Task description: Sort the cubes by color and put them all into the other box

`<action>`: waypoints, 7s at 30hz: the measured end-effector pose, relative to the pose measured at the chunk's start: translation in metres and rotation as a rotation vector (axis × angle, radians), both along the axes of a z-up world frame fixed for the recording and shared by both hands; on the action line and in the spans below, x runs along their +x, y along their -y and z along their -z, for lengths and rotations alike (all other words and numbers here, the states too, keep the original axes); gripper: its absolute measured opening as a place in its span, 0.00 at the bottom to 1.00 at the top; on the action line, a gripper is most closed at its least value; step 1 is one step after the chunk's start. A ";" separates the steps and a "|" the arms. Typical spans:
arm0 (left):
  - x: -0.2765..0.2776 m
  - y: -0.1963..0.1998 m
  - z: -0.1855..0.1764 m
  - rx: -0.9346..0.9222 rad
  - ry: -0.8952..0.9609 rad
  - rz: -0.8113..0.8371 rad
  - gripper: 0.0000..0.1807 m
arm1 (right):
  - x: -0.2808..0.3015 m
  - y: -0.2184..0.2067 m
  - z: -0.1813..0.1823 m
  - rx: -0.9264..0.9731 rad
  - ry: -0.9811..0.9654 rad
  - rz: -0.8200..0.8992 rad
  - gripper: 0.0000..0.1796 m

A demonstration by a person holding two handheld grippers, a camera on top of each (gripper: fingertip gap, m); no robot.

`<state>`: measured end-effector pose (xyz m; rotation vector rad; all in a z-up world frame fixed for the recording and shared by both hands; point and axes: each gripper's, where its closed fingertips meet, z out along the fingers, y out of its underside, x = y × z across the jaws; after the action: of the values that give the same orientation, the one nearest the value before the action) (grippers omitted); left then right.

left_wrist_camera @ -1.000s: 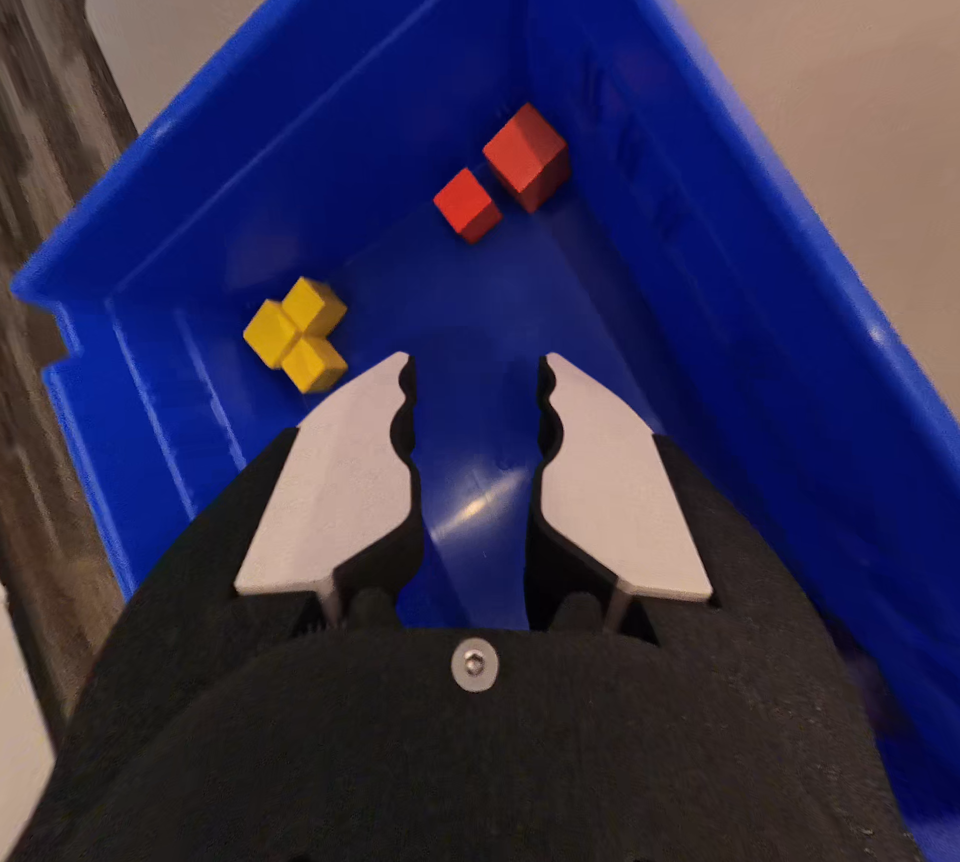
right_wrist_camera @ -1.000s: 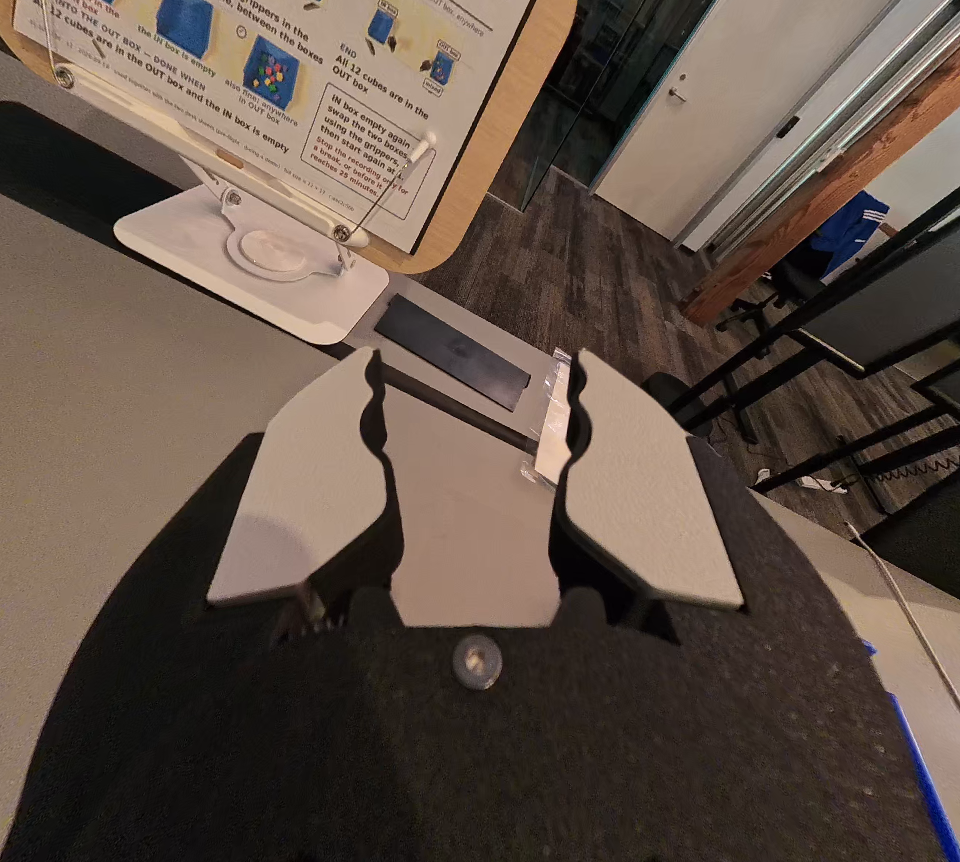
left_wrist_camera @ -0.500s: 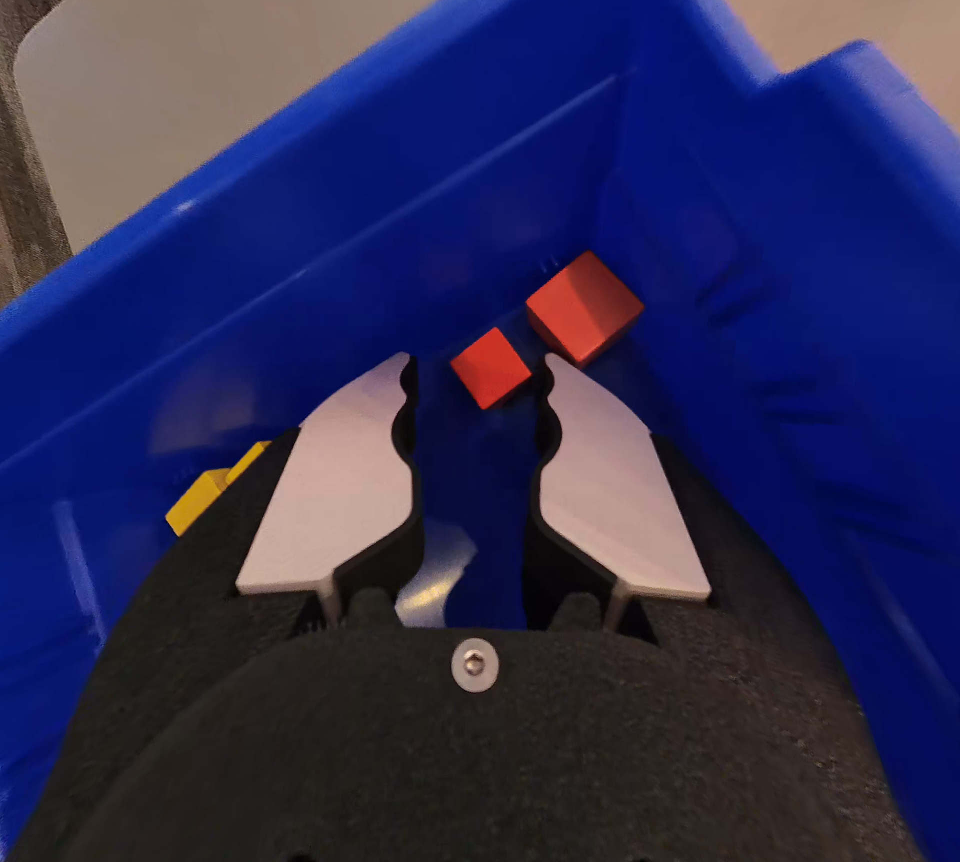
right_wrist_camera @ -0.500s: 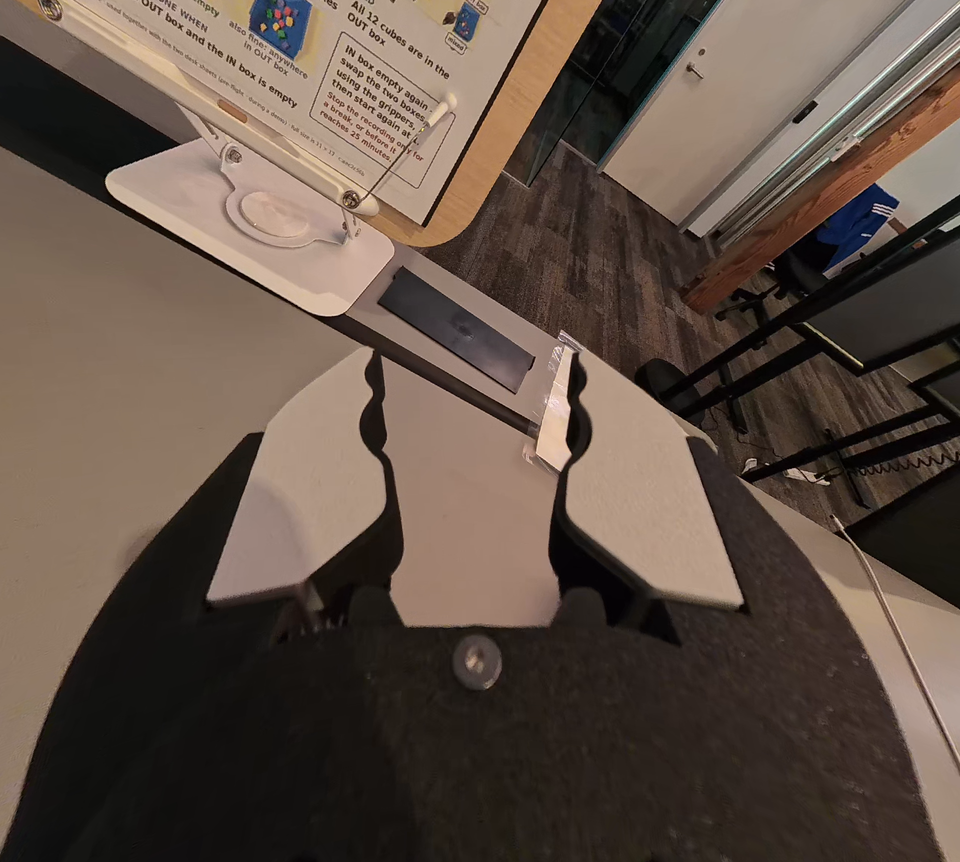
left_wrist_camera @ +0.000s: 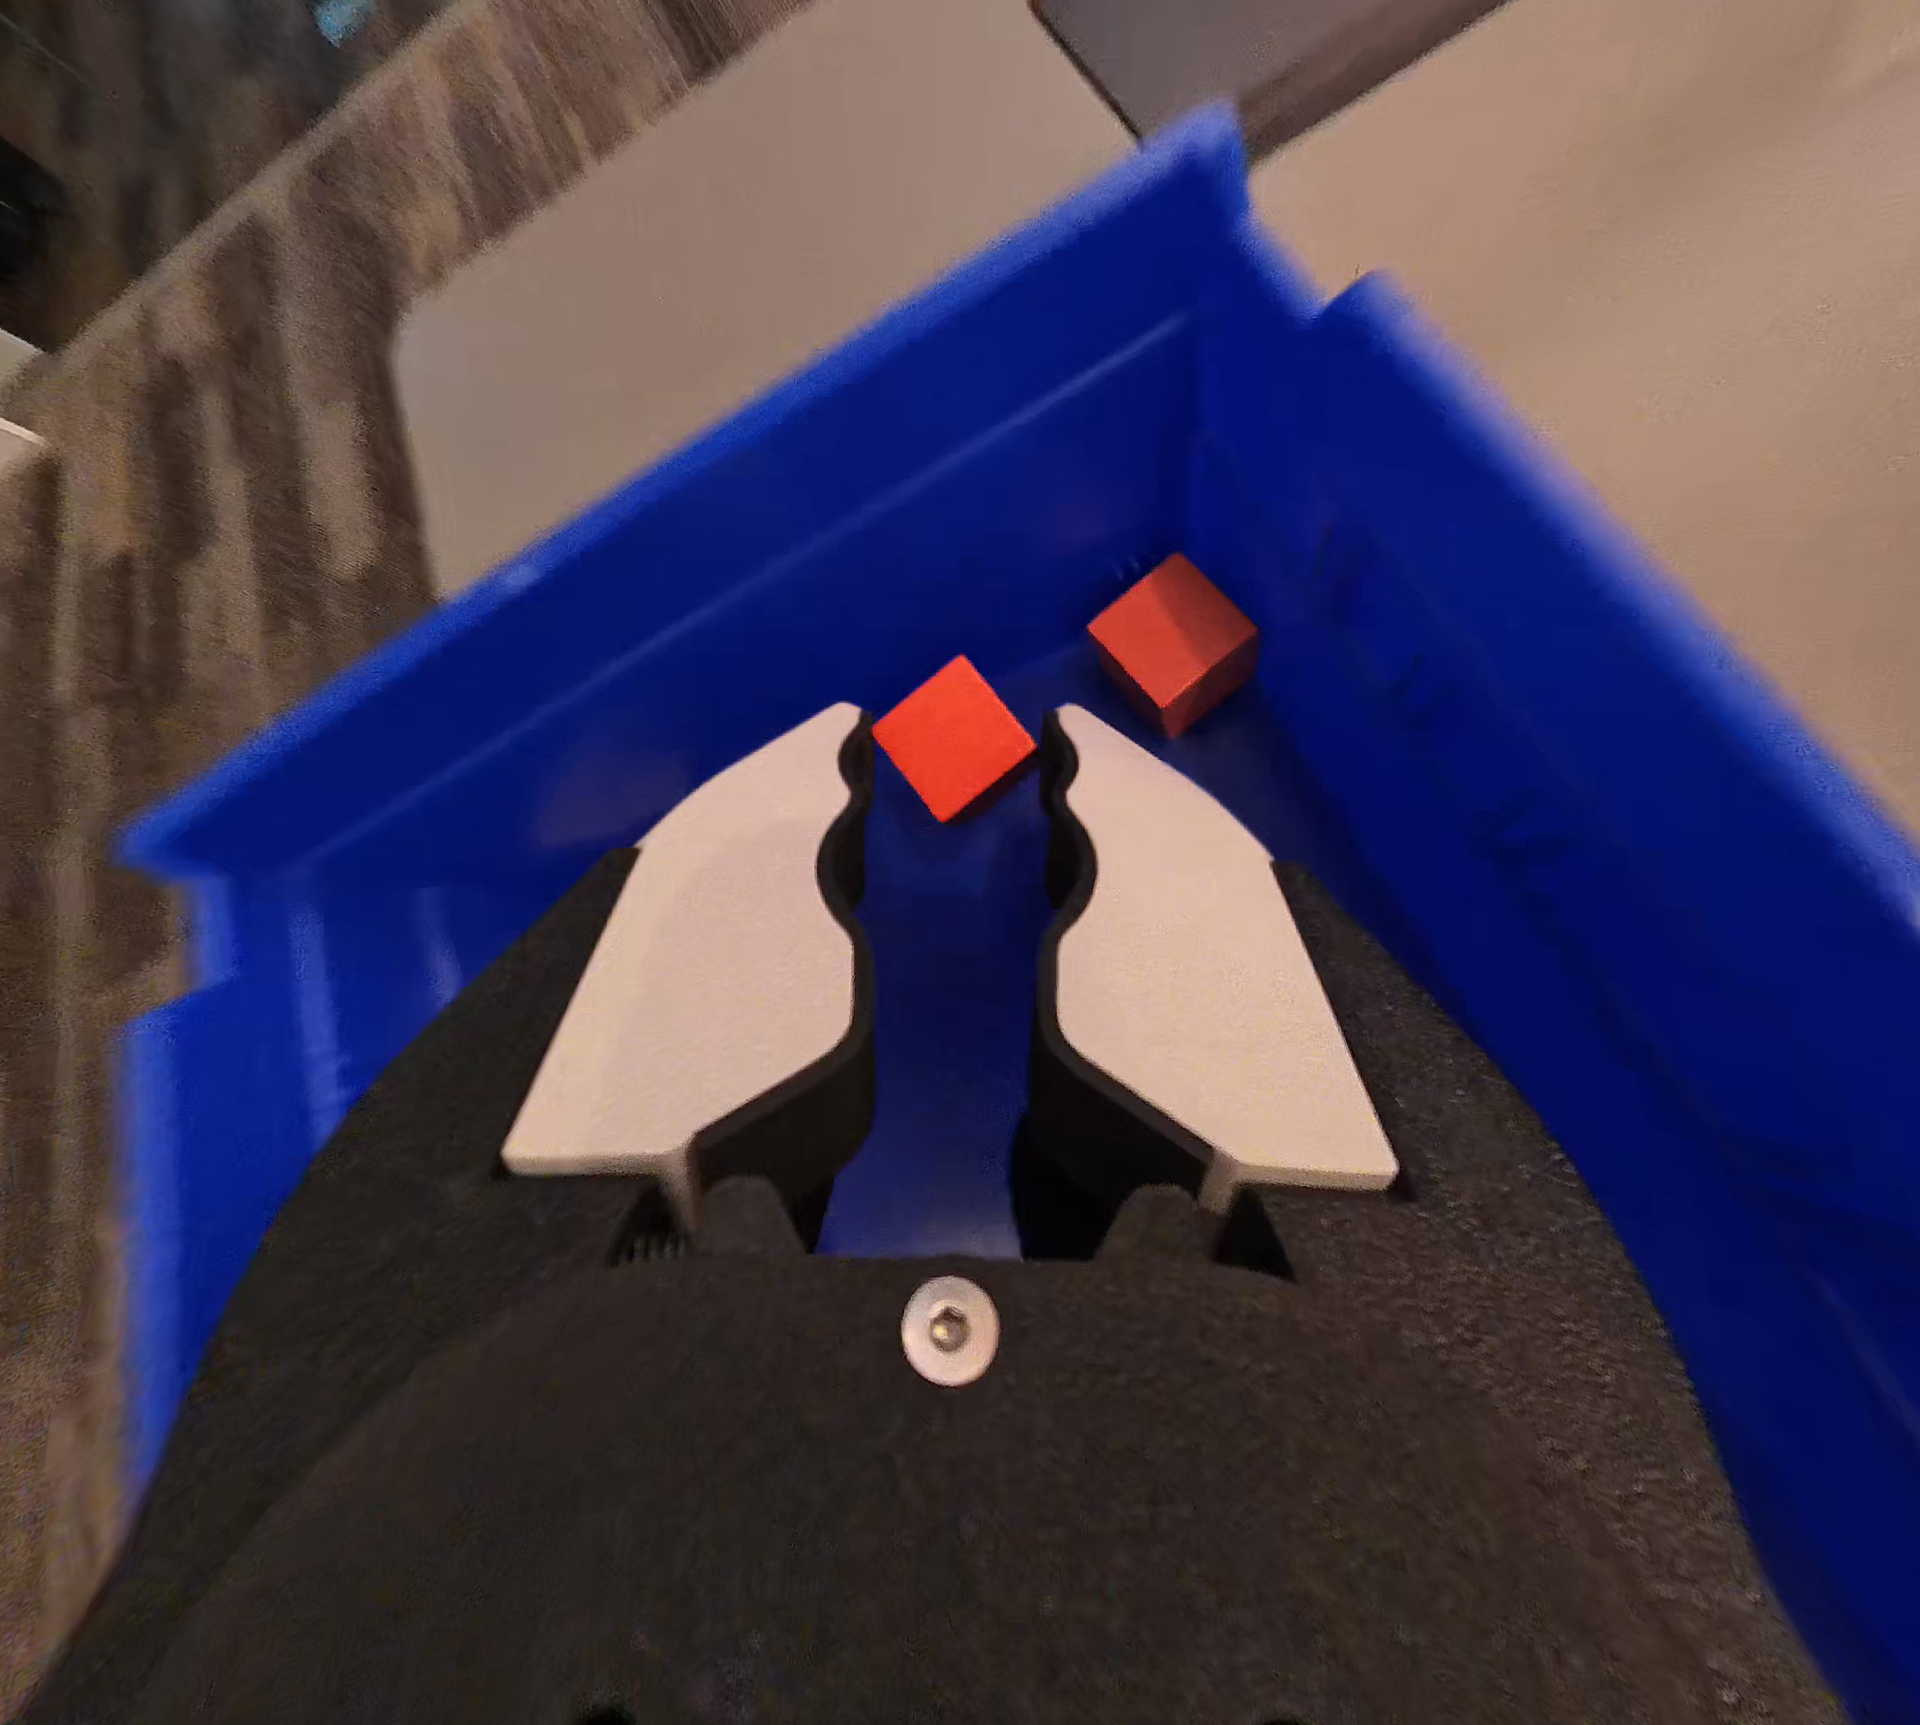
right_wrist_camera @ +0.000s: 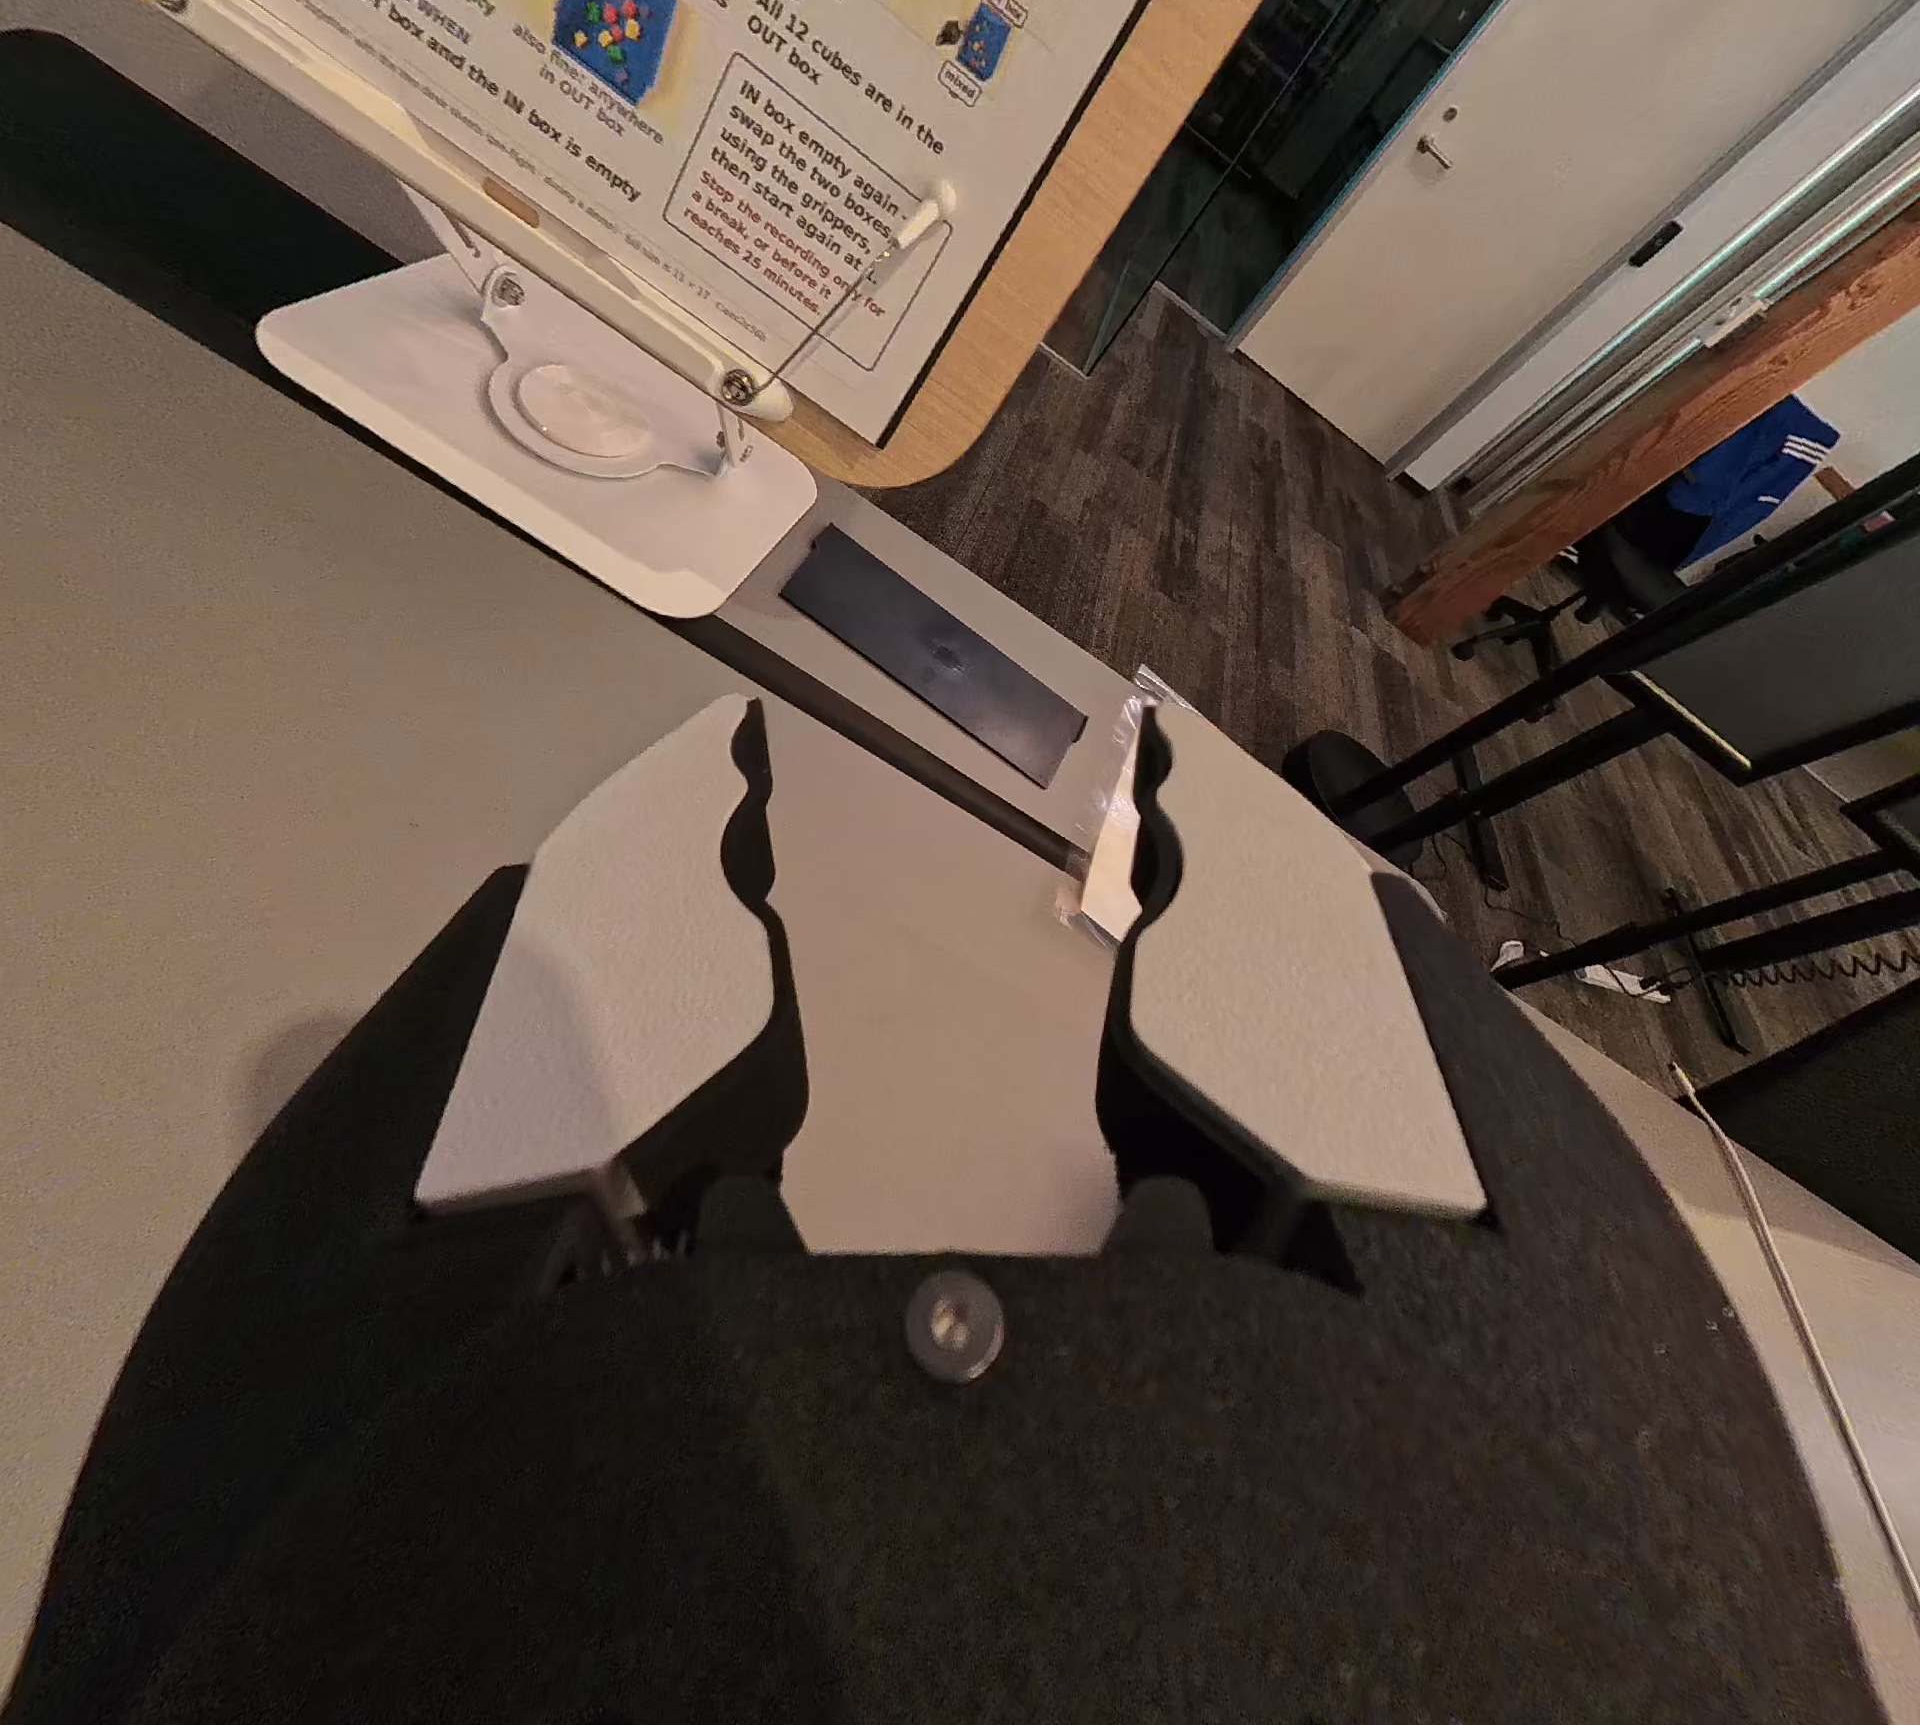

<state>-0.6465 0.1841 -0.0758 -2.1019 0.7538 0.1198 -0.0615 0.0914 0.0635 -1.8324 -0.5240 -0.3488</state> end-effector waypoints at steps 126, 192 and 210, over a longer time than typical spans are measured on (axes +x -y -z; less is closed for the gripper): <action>0.379 0.172 -0.027 0.248 0.059 0.583 0.19 | 0.344 0.129 0.186 -0.983 -0.263 0.386 0.18; 0.010 0.055 0.043 -0.155 -0.329 0.498 0.26 | -0.030 0.026 0.019 -0.232 -0.195 -0.235 0.33; 0.042 -0.006 0.049 -0.005 -0.226 0.524 0.23 | -0.024 0.029 0.041 -0.319 -0.137 -0.180 0.33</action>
<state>-0.6041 0.1903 -0.1251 -1.8458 1.4146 0.0684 -0.0859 0.0627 0.0226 -2.0783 -0.6723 -0.0166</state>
